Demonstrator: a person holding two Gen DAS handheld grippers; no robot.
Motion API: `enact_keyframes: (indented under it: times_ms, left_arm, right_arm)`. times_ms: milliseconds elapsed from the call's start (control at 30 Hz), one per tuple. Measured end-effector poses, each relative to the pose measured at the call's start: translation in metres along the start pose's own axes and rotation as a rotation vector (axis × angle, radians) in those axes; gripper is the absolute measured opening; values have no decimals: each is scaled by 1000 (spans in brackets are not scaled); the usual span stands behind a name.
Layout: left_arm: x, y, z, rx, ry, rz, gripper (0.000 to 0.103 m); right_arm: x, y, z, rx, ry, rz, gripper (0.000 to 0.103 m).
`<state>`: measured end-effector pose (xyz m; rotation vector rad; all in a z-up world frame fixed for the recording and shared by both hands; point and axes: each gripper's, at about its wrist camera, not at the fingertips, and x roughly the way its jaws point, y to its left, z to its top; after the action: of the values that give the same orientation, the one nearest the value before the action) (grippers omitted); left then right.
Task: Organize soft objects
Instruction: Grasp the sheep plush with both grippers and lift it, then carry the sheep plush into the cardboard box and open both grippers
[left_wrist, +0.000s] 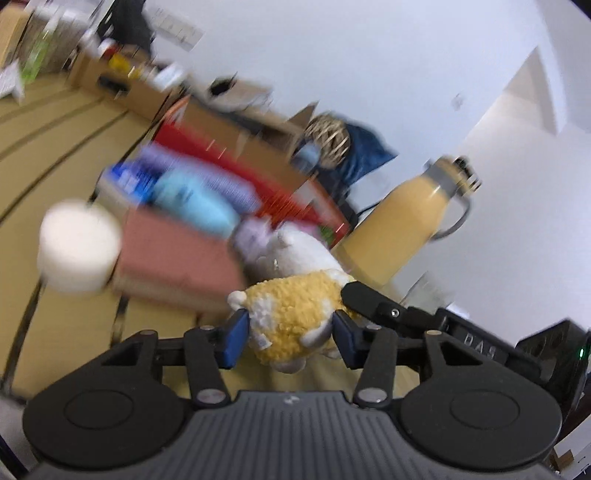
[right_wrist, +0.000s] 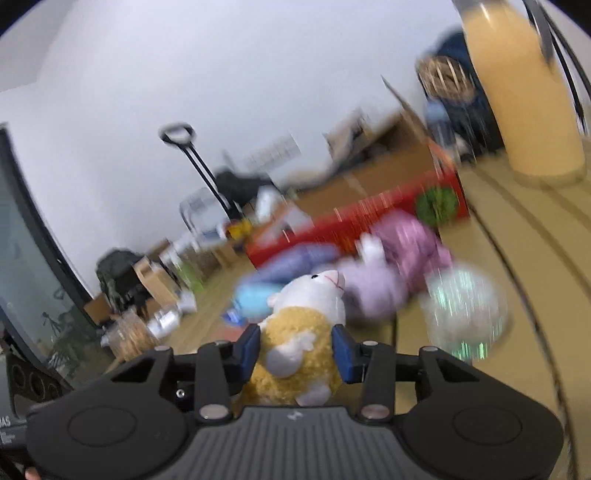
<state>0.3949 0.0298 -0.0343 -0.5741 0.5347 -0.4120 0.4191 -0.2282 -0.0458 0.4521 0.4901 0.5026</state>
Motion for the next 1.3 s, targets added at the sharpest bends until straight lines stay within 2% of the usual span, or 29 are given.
enact_keyframes:
  times_ms: [67, 167, 267, 400, 500, 633, 667, 700, 767, 900, 1000, 1167, 1233, 1300]
  left_arm:
    - [7, -9, 21, 17, -30, -25, 50]
    - [40, -20, 64, 31, -44, -56, 49]
    - [90, -29, 104, 32, -71, -54, 49]
    - [175, -33, 137, 44, -9, -18, 49]
    - [231, -29, 148, 14, 58, 19, 49]
    - [281, -26, 142, 37, 129, 104, 48]
    - [285, -24, 140, 46, 144, 117, 47]
    - [287, -26, 137, 70, 140, 120, 47]
    - [281, -26, 135, 98, 146, 112, 47]
    - [256, -43, 144, 152, 117, 118, 47]
    - [210, -64, 154, 225, 70, 119, 47]
    - [126, -93, 165, 359, 1, 186, 48]
    - [92, -101, 164, 416, -40, 211, 52]
    - [60, -108, 158, 473, -76, 245, 60]
  right_arm:
    - [-4, 6, 17, -22, -53, 6, 41]
    - [7, 3, 59, -51, -101, -14, 41]
    - [33, -18, 108, -20, -108, -24, 41]
    - [85, -57, 157, -23, -101, -115, 41]
    - [123, -92, 172, 15, -64, -169, 41]
    - [158, -131, 172, 41, 8, -241, 41]
    - [163, -138, 169, 37, 37, -258, 32]
    - [165, -138, 167, 2, 38, -278, 29]
    - [165, -128, 161, -107, 43, -318, 29]
    - [148, -107, 164, -172, 10, -347, 33]
    - [117, -81, 173, -216, -31, -332, 39]
    - [53, -35, 187, -295, -83, -318, 45]
    - [27, -17, 190, -317, -103, -317, 49]
    - [-1, -1, 187, -340, -119, -317, 54]
